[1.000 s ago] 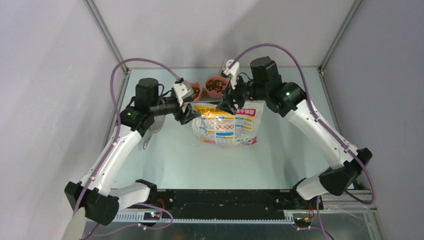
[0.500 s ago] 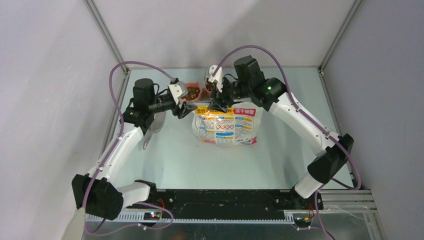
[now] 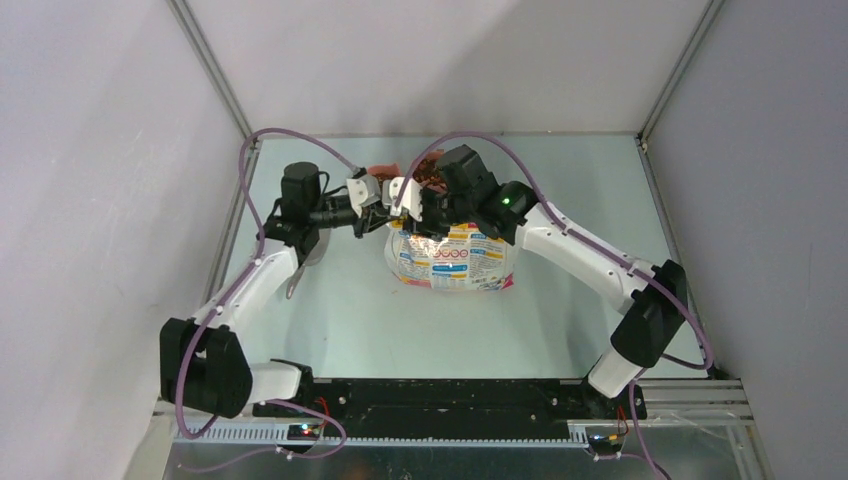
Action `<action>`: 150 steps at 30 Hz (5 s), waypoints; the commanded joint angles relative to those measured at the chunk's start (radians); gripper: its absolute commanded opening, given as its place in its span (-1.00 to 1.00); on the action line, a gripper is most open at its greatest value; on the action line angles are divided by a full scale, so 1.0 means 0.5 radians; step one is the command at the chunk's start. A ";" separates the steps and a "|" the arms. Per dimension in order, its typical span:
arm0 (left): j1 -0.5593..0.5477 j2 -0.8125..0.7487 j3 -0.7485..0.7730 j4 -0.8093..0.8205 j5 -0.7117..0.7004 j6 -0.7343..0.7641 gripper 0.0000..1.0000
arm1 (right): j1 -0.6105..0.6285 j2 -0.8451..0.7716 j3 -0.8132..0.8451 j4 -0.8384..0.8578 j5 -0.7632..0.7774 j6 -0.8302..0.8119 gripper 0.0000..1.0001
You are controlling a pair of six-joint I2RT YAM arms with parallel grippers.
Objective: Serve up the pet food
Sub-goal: Close the pet food bag at the center of the board.
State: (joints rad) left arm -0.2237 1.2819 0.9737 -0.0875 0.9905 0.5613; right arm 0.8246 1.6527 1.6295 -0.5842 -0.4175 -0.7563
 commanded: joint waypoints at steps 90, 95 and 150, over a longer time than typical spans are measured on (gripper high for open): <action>-0.078 -0.143 0.203 -0.435 0.213 0.449 -1.00 | -0.130 -0.057 0.442 -0.635 -0.037 -0.186 -1.00; -0.076 -0.130 0.201 -0.474 0.187 0.491 -1.00 | -0.239 0.059 0.638 -0.835 -0.130 -0.108 -1.00; -0.059 -0.147 0.258 -0.646 0.109 0.578 -1.00 | -0.427 -0.186 0.393 -1.043 0.410 -0.152 -0.51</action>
State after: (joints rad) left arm -0.2604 1.2217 1.0626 -0.4004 1.0542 0.8211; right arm 0.6437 1.6005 1.7939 -1.0817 -0.2840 -0.8547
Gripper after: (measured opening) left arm 0.014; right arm 0.186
